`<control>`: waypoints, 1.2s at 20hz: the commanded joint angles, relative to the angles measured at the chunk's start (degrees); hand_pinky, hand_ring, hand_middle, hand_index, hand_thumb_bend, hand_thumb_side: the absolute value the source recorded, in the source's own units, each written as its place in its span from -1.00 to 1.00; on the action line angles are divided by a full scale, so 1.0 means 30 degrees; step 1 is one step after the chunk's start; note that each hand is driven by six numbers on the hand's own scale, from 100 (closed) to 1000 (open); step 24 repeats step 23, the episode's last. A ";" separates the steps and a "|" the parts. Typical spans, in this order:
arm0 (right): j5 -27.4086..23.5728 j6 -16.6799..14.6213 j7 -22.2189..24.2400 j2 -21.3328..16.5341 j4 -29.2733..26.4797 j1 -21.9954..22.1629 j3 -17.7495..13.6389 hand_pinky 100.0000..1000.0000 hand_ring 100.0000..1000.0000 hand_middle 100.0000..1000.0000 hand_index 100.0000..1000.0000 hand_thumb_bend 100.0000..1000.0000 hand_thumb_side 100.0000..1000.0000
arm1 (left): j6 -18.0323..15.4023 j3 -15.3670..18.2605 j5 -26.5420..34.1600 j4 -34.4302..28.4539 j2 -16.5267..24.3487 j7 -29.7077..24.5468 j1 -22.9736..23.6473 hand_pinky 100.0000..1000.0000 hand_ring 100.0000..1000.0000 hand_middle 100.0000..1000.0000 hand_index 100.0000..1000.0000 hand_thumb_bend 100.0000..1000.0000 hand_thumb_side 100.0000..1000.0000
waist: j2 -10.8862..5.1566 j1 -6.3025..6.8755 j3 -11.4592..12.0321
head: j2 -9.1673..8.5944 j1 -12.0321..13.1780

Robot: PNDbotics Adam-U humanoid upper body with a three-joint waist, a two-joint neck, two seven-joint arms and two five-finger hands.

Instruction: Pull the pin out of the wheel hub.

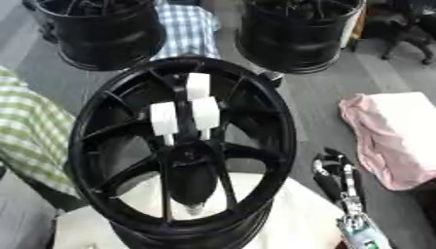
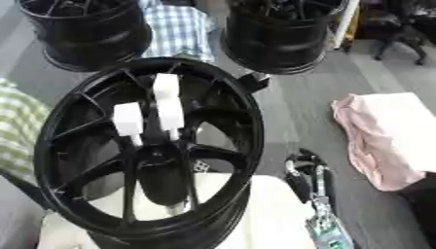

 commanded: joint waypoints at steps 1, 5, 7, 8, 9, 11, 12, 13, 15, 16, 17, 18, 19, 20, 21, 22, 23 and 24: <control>-0.0071 0.0019 -0.0017 -0.0053 -0.0398 -0.0284 0.0004 0.45 0.14 0.27 0.60 -1.00 -0.04 | 0.0486 0.0322 0.0113 -0.0728 -0.0714 0.1218 -0.0167 0.47 0.35 0.32 0.56 -0.69 0.02 | -0.0136 0.0017 -0.0007 | -0.0043 0.0081; -0.0096 0.0038 -0.0025 0.0005 -0.0350 -0.0300 -0.0014 0.45 0.14 0.27 0.60 -1.00 -0.04 | 0.0897 0.0583 -0.0006 -0.0975 -0.2403 0.2922 -0.0239 0.46 0.34 0.30 0.55 -0.79 0.14 | -0.0164 -0.0081 0.0037 | -0.0070 0.0111; -0.0116 0.0049 -0.0033 0.0006 -0.0329 -0.0296 -0.0026 0.45 0.14 0.27 0.60 -1.00 -0.04 | 0.0829 0.0467 0.0389 -0.1025 -0.2801 0.3396 -0.0158 0.45 0.33 0.29 0.54 -0.82 0.13 | -0.0176 -0.0115 0.0071 | -0.0070 0.0106; -0.0123 0.0054 -0.0037 0.0001 -0.0319 -0.0291 -0.0033 0.45 0.14 0.27 0.60 -1.00 -0.04 | 0.0796 0.0410 0.0533 -0.1030 -0.2880 0.3559 -0.0127 0.45 0.32 0.28 0.54 -0.82 0.12 | -0.0183 -0.0123 0.0090 | -0.0073 0.0096; -0.0128 0.0058 -0.0045 -0.0016 -0.0317 -0.0281 -0.0045 0.45 0.14 0.27 0.60 -1.00 -0.04 | 0.0738 0.0349 0.0727 -0.1030 -0.2894 0.3777 -0.0106 0.44 0.31 0.27 0.53 -0.82 0.11 | -0.0190 -0.0125 0.0122 | -0.0081 0.0078; -0.0123 0.0057 -0.0065 -0.0042 -0.0340 -0.0259 -0.0066 0.45 0.14 0.27 0.60 -1.00 -0.04 | 0.0625 0.0074 0.1219 -0.0912 -0.2754 0.4153 -0.0049 0.44 0.30 0.26 0.52 -0.84 0.10 | -0.0200 -0.0110 0.0164 | -0.0065 0.0097; -0.0112 0.0061 -0.0073 -0.0052 -0.0351 -0.0245 -0.0078 0.45 0.14 0.27 0.60 -1.00 -0.04 | 0.0550 -0.0073 0.1430 -0.0830 -0.2670 0.4266 -0.0026 0.44 0.30 0.26 0.52 -0.84 0.10 | -0.0204 -0.0106 0.0181 | -0.0052 0.0089; -0.0109 0.0072 -0.0081 -0.0062 -0.0356 -0.0236 -0.0091 0.45 0.14 0.27 0.60 -1.00 -0.04 | 0.0496 -0.0137 0.1615 -0.0789 -0.2659 0.4405 0.0001 0.44 0.29 0.25 0.52 -0.84 0.10 | -0.0207 -0.0112 0.0194 | -0.0036 0.0041; -0.0114 0.0092 -0.0088 -0.0056 -0.0352 -0.0239 -0.0101 0.45 0.14 0.27 0.60 -1.00 -0.04 | 0.0468 -0.0238 0.1964 -0.0881 -0.2744 0.4618 0.0064 0.44 0.30 0.26 0.52 -0.84 0.11 | -0.0217 -0.0131 0.0192 | -0.0010 -0.0001; -0.0117 0.0098 -0.0087 -0.0057 -0.0341 -0.0239 -0.0101 0.45 0.14 0.27 0.60 -1.00 -0.04 | 0.0458 -0.0339 0.2007 -0.0974 -0.2766 0.4605 0.0094 0.44 0.30 0.26 0.53 -0.82 0.12 | -0.0220 -0.0136 0.0191 | -0.0017 0.0017; -0.0122 0.0099 -0.0078 -0.0066 -0.0336 -0.0242 -0.0095 0.45 0.14 0.27 0.60 -1.00 -0.04 | 0.0419 -0.0452 0.1878 -0.1058 -0.2766 0.4501 0.0109 0.44 0.30 0.26 0.53 -0.82 0.12 | -0.0219 -0.0139 0.0191 | -0.0030 0.0057; -0.0125 0.0097 -0.0073 -0.0068 -0.0339 -0.0245 -0.0094 0.45 0.14 0.27 0.60 -1.00 -0.04 | 0.0386 -0.0501 0.1722 -0.1106 -0.2777 0.4390 0.0115 0.44 0.30 0.26 0.53 -0.81 0.12 | -0.0221 -0.0140 0.0193 | -0.0028 0.0084; -0.0122 0.0101 -0.0070 -0.0070 -0.0336 -0.0240 -0.0099 0.45 0.14 0.27 0.60 -1.00 -0.04 | 0.0381 -0.0505 0.1682 -0.1102 -0.2795 0.4313 0.0114 0.44 0.30 0.26 0.53 -0.83 0.12 | -0.0228 -0.0140 0.0220 | -0.0023 0.0074; -0.0120 0.0109 -0.0065 -0.0081 -0.0329 -0.0233 -0.0104 0.45 0.14 0.27 0.60 -1.00 -0.04 | 0.0396 -0.0513 0.1768 -0.1058 -0.2789 0.4267 0.0106 0.44 0.30 0.26 0.52 -0.84 0.11 | -0.0231 -0.0141 0.0249 | -0.0032 0.0051; -0.0123 0.0114 -0.0057 -0.0103 -0.0327 -0.0225 -0.0106 0.45 0.14 0.27 0.60 -1.00 -0.04 | 0.0415 -0.0572 0.1910 -0.0978 -0.2733 0.4219 0.0095 0.44 0.30 0.26 0.52 -0.85 0.10 | -0.0233 -0.0139 0.0280 | -0.0030 0.0034; -0.0126 0.0117 -0.0050 -0.0118 -0.0334 -0.0218 -0.0110 0.45 0.14 0.27 0.60 -1.00 -0.04 | 0.0404 -0.0660 0.2043 -0.0884 -0.2655 0.4157 0.0076 0.44 0.30 0.26 0.52 -0.84 0.10 | -0.0234 -0.0137 0.0303 | -0.0010 0.0040; -0.0124 0.0120 -0.0038 -0.0129 -0.0336 -0.0215 -0.0111 0.45 0.14 0.27 0.60 -1.00 -0.04 | 0.0358 -0.0766 0.2119 -0.0783 -0.2559 0.4060 0.0057 0.44 0.30 0.26 0.53 -0.84 0.10 | -0.0235 -0.0135 0.0320 | 0.0007 0.0060; -0.0124 0.0120 -0.0038 -0.0129 -0.0336 -0.0215 -0.0111 0.45 0.14 0.27 0.60 -1.00 -0.04 | 0.0358 -0.0766 0.2119 -0.0783 -0.2559 0.4060 0.0057 0.44 0.30 0.26 0.53 -0.84 0.10 | -0.0235 -0.0135 0.0320 | 0.0007 0.0060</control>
